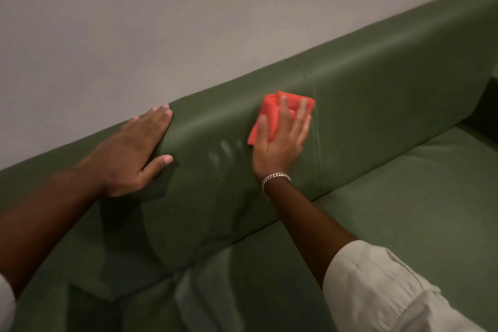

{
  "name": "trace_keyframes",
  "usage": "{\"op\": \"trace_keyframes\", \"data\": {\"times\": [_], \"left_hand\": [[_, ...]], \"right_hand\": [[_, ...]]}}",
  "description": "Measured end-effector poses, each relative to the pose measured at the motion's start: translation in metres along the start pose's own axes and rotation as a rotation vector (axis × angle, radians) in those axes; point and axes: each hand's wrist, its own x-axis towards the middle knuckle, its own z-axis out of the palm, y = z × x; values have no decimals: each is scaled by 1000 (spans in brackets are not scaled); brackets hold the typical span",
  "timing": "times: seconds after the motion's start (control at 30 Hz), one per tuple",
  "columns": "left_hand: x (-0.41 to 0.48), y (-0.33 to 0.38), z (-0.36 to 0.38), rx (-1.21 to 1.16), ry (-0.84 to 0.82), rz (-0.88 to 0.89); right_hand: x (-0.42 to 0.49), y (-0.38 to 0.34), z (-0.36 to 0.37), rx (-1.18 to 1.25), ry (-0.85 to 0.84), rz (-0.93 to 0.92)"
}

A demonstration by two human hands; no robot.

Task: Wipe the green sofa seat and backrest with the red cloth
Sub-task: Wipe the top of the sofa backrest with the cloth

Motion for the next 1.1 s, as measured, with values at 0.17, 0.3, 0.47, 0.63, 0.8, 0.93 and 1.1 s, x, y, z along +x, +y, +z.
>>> {"op": "trace_keyframes", "data": {"times": [0.17, 0.3, 0.47, 0.63, 0.8, 0.93, 1.1], "left_hand": [[-37, -41, 14, 62, 44, -55], [-36, -41, 27, 139, 143, -67], [-33, -43, 36, 147, 204, -89], [-30, -43, 37, 150, 214, -95], [-32, -42, 46, 176, 259, -133], [-35, -42, 48, 180, 303, -172], [-47, -7, 72, 121, 390, -454]], "right_hand": [[-54, -15, 27, -144, -140, -323], [-71, -24, 58, 155, 217, 294], [-118, -14, 79, -44, 105, -77], [-129, -28, 84, 22, 130, 104], [-118, 8, 75, 193, 235, 453], [-161, 6, 74, -157, -94, -179], [-150, 37, 56, -140, -30, 96]]}}
